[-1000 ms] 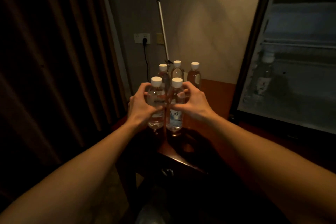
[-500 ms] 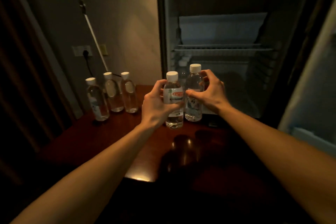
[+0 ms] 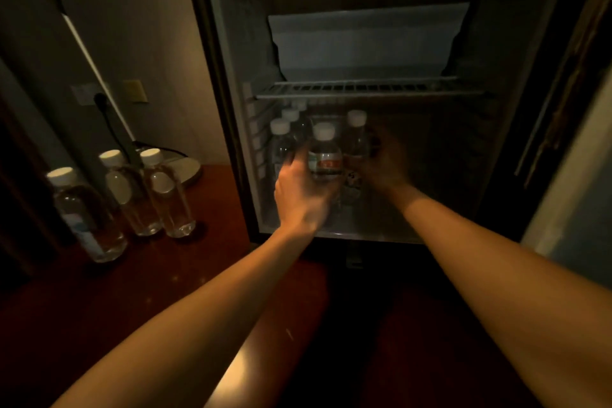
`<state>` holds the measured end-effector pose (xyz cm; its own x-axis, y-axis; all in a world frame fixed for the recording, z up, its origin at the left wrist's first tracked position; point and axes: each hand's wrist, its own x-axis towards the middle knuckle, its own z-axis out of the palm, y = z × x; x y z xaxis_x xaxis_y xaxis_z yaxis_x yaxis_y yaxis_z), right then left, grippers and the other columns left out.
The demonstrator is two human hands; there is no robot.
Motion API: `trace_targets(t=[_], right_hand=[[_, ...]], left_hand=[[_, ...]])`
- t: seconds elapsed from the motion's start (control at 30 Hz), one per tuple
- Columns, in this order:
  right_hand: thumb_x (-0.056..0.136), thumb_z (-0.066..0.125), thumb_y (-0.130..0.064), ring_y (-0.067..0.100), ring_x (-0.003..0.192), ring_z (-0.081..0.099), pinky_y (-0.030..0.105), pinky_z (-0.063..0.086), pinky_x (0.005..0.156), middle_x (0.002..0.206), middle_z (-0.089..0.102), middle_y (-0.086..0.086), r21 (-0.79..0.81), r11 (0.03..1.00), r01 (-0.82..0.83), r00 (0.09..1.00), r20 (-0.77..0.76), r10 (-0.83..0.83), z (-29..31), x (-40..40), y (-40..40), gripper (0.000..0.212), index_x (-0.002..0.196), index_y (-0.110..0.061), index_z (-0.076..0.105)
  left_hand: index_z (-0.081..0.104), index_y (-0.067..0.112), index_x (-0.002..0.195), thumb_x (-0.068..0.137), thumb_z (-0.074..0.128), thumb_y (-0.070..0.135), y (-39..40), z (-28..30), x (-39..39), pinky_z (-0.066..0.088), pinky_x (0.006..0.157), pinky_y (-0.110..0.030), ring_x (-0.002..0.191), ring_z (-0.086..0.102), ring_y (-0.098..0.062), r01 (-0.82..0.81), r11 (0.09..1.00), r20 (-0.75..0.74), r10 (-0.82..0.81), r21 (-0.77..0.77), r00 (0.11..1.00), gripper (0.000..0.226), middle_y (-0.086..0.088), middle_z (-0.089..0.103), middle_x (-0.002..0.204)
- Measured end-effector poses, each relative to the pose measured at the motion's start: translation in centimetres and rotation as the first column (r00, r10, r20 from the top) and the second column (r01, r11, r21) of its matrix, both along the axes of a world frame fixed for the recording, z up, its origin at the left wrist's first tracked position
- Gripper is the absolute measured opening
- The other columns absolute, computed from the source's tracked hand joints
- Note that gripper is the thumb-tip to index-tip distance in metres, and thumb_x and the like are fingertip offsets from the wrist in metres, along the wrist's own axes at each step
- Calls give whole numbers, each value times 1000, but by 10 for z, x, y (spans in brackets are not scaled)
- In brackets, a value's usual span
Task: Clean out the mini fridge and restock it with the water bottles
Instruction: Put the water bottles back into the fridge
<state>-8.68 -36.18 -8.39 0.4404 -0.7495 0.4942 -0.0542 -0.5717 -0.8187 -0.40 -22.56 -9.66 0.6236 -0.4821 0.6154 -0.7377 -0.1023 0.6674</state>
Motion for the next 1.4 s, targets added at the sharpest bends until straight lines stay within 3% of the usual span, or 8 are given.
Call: trace_targets(t=[0.17,0.3,0.57,0.7,0.77,0.97,1.2,1.4], right_hand=[[82,73,-17,10,111,52,9,41,85,118,58,-1,-81,993,-91,993,68,97,5,26,-17,46,124,-16,56],[82,71,-16,10,107,57,21,48,91,113,59,-6,-118,983,-141,985,80,151,-2,36,-30,38,117,-24,57],[69,71,-50,14,116,59,38,47,101,124,61,-2,-98,985,-143,988,38,148,-11,46,-44,60,123,-29,55],[75,75,-33,27,119,57,48,45,102,128,60,15,-49,992,-114,993,0,114,-17,55,-52,61,126,-8,55],[75,78,-19,26,115,57,43,46,99,126,60,16,29,992,-123,992,-40,124,-19,53,-53,59,127,-6,54],[70,76,-31,31,114,59,44,45,100,123,61,18,35,990,-139,965,-222,143,-48,47,-63,65,125,-2,56],[75,72,-13,33,110,60,41,46,97,116,64,20,-29,998,-52,956,-292,42,-55,63,-74,46,118,0,61],[84,65,-6,30,105,60,41,46,93,110,65,16,21,1000,-8,940,-341,14,-54,66,-71,30,113,1,63]], left_hand=[[35,32,146,81,72,47,-16,-3,-1,53,89,-43,115,60,-27,-52,995,108,42,87,993,77,-6,60,131],[23,23,152,89,68,29,-24,-7,2,39,106,-43,140,34,-21,-23,992,190,-1,124,982,78,-1,28,157],[55,8,129,66,78,0,-39,-13,22,51,90,-52,128,30,-37,-161,982,572,77,97,817,67,-19,37,142],[63,11,117,56,87,12,-39,-23,24,54,85,-46,123,29,-35,-207,964,696,35,165,718,66,-17,45,138],[65,13,114,56,88,17,-37,-30,23,54,84,-44,123,33,-35,-233,946,717,1,225,697,63,-13,41,141],[61,18,124,74,77,18,-35,-44,24,51,86,-43,119,34,-35,-291,889,743,-78,354,665,53,-12,38,143],[68,15,103,61,84,16,-49,-46,23,51,61,-35,103,44,-30,-340,838,694,-61,426,718,45,-8,49,116],[56,7,125,95,53,16,-48,-44,19,47,85,-41,125,38,-31,-248,805,604,-164,539,780,32,-10,38,139]])
